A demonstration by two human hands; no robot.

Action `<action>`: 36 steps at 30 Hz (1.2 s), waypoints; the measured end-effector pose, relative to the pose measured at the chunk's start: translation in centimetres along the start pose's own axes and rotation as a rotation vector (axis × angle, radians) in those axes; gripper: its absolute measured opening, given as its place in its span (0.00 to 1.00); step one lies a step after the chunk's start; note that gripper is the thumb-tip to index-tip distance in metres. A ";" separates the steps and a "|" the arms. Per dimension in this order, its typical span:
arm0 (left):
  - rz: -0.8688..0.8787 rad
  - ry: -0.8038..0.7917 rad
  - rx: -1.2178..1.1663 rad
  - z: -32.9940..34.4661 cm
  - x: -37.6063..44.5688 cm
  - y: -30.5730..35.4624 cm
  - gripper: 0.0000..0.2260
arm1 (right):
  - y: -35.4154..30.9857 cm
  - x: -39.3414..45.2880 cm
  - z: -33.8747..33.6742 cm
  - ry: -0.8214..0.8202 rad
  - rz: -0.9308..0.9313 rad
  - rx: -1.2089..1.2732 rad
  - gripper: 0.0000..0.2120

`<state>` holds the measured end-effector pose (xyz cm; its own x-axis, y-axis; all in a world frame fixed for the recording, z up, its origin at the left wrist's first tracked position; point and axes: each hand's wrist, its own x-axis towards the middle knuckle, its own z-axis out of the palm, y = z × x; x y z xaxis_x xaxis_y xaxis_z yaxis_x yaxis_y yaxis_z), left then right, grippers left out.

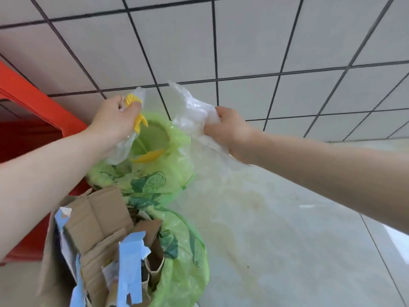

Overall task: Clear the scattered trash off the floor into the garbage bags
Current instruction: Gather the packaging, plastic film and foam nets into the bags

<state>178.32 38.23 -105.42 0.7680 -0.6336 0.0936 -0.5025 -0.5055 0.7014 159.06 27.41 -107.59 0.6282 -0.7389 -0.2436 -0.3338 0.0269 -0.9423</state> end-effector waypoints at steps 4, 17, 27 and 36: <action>-0.169 -0.015 -0.168 -0.5 1.8 -2.8 0.12 | -2.2 2.8 3.9 -0.011 -0.014 0.016 0.09; -0.107 0.053 0.053 -0.1 4.2 -10.5 0.13 | -1.7 8.7 14.0 0.000 -0.486 -0.322 0.11; 0.254 -0.656 0.779 -0.2 2.5 -13.8 0.28 | 1.9 9.6 16.2 -0.520 -0.429 -1.504 0.25; 0.221 -0.914 0.975 2.3 3.2 -13.1 0.21 | 0.8 9.0 17.0 -0.690 -0.407 -1.527 0.25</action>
<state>186.46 41.45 -115.92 0.2911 -0.7215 -0.6283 -0.9476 -0.3079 -0.0854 176.39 32.17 -114.44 0.8608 -0.1222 -0.4941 -0.1460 -0.9892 -0.0098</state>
